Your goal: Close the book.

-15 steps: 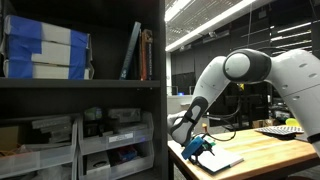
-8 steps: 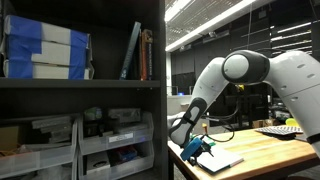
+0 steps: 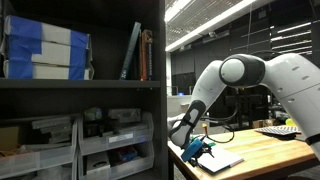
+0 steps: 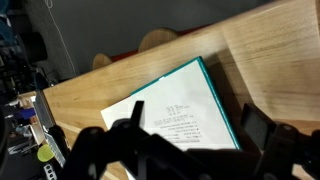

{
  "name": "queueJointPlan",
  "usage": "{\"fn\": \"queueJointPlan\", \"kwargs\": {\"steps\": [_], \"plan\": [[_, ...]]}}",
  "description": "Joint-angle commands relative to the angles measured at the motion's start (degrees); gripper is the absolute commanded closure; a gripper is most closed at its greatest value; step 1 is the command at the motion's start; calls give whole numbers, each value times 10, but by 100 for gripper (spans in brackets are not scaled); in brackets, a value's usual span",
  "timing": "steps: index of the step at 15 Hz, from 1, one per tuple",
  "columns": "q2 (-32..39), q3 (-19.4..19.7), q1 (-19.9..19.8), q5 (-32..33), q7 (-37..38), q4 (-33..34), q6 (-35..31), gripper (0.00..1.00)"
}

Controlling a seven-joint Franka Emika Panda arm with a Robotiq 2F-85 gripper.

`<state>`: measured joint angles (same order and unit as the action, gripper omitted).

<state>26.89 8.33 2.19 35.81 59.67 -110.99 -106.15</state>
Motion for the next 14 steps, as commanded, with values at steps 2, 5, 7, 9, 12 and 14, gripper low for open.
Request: {"fn": "queueJointPlan", "kwargs": {"steps": [2, 5, 7, 9, 12, 14], "plan": [[10, 3, 0, 2, -2, 12, 8, 0], [9, 5, 1, 6, -1, 10, 6, 0], [10, 6, 1, 6, -1, 11, 5, 0], [9, 7, 1, 9, 0, 9, 3, 0], [10, 10, 1, 14, 5, 8, 0, 0], [16, 12, 0, 11, 6, 14, 4, 0]]}}
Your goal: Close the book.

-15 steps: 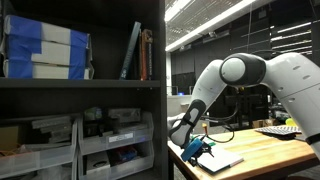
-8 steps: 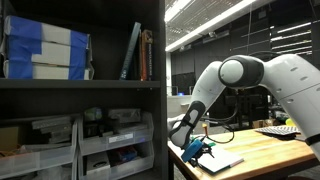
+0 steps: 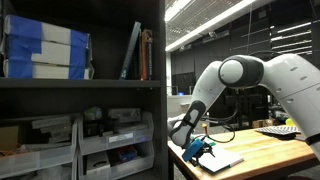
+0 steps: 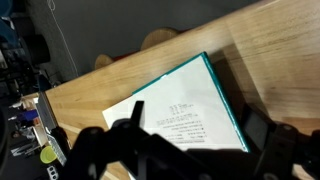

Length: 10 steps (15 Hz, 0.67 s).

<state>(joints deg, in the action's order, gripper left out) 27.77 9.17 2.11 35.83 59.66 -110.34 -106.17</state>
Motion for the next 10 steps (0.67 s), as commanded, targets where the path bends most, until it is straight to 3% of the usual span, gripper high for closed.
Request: {"fn": "queueJointPlan", "kwargs": {"steps": [1, 10], "plan": [[9, 5, 1, 11, 8, 9, 5, 0], [26, 13, 2, 11, 18, 25, 7, 0]]}}
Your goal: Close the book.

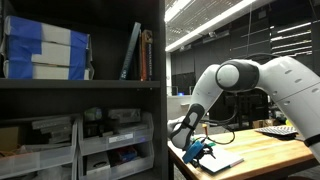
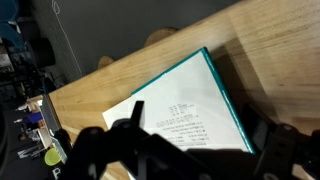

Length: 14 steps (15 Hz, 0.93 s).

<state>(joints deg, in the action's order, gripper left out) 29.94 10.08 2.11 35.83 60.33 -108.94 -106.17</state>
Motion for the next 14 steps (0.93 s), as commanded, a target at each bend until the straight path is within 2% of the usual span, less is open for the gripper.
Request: {"fn": "queueJointPlan", "kwargs": {"steps": [1, 14], "plan": [[4, 6, 1, 10, 14, 13, 8, 0], [24, 30, -57, -57, 7, 103, 14, 0]]}}
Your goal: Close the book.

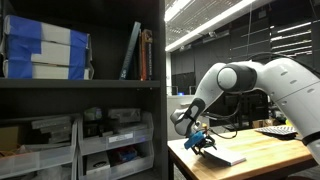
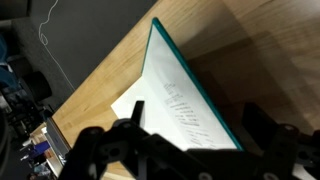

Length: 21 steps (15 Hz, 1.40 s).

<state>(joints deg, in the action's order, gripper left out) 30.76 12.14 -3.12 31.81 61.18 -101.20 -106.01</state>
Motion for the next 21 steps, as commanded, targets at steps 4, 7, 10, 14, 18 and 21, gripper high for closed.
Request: {"fn": "queueJointPlan", "kwargs": {"steps": [4, 7, 10, 14, 18, 21], "plan": [[28, 22, -11, -29, 0, 43, 16, 0], [23, 24, -8, -23, -2, 31, 1, 0], [24, 24, -7, -23, -2, 31, 1, 0], [24, 24, -7, -23, -2, 31, 1, 0], [9, 27, -1, -12, 12, 13, -10, 0], [-4, 28, 6, 3, 18, -7, -23, 0]]}}
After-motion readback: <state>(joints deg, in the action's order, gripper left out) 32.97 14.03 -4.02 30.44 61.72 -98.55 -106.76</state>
